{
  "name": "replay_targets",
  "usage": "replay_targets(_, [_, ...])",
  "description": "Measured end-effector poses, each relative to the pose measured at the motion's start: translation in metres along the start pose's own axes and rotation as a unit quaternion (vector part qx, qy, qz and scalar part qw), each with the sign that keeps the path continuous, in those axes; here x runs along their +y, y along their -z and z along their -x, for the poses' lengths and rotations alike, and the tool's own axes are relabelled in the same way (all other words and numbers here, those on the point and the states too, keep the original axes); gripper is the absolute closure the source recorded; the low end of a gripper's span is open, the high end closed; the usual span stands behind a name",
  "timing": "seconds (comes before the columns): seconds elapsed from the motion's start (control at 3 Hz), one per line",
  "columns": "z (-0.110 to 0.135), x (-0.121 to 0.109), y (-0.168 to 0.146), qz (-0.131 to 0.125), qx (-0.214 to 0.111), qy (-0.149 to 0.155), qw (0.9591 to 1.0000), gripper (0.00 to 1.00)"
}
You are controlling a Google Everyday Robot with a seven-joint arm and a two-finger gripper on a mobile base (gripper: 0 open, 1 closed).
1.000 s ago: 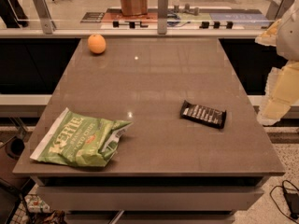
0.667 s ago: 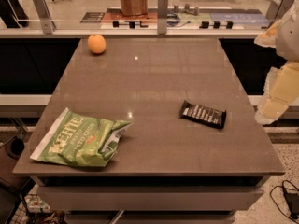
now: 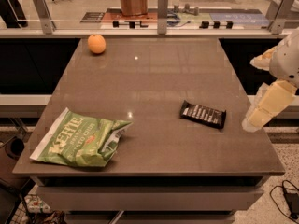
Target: Move rxbar chocolate near orange
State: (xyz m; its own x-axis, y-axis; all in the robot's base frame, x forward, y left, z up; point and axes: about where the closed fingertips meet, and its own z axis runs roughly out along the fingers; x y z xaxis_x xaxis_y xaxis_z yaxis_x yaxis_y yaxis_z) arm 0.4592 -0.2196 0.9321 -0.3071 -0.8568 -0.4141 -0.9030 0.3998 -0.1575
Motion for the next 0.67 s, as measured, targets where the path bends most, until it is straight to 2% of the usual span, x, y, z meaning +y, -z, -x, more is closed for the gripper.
replay_targets(0.33, [-0.006, 0.000, -0.028, 0.003, -0.044, -0.034, 0.9984, 0.00])
replay_targets(0.67, [-0.007, -0.003, -0.059, 0.008, -0.087, -0.057, 0.9946, 0.00])
